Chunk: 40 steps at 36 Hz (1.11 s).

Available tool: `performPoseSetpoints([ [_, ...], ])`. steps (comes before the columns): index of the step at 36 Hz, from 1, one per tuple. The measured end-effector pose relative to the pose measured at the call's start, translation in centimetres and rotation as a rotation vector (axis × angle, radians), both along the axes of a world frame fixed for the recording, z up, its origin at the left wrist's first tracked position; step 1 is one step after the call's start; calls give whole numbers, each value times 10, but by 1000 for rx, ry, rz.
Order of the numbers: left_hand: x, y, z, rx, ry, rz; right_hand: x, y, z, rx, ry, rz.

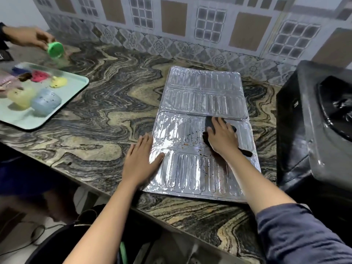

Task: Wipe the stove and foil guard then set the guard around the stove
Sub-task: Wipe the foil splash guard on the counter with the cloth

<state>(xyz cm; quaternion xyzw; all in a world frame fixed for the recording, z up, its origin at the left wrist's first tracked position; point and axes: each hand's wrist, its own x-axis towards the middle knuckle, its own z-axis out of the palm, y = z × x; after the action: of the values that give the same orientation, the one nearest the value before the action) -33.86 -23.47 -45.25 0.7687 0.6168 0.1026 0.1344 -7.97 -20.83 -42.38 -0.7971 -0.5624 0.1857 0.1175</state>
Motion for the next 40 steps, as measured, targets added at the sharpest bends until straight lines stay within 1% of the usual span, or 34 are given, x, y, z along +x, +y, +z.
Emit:
performPoseSetpoints([
  [3, -3, 3, 2, -40, -60, -11, 7, -4, -2, 42, 13, 32],
  [6, -11, 6, 6, -107, -220, -44, 2, -6, -7, 102, 28, 14],
  [8, -16, 2, 9, -112, -271, -75, -3, -5, -11, 138, 28, -30],
  [11, -19, -10, 7, -107, -197, -60, -13, -3, -15, 167, 13, -103],
  [14, -18, -19, -2, -65, -43, -72, -27, 0, -18, 181, 12, -186],
  [16, -17, -20, -4, -24, 13, -74, -39, 4, -19, 188, 15, -230],
  [19, -15, -20, -4, -11, 32, -78, -58, 9, -20, 184, 20, -244],
  [25, -17, -20, -7, -26, 61, -84, -95, 21, -20, 171, 20, -196],
  [30, -17, -20, -5, -19, 71, -89, -118, 32, -18, 156, 24, -110],
  [33, -17, -20, -5, -23, 70, -87, -127, 36, -18, 147, 16, -1],
  [36, -17, -20, -5, -10, 58, -87, -130, 40, -19, 124, -8, 158],
  [40, -16, -20, -5, -14, 63, -85, -116, 41, -17, 130, -84, 474],
])
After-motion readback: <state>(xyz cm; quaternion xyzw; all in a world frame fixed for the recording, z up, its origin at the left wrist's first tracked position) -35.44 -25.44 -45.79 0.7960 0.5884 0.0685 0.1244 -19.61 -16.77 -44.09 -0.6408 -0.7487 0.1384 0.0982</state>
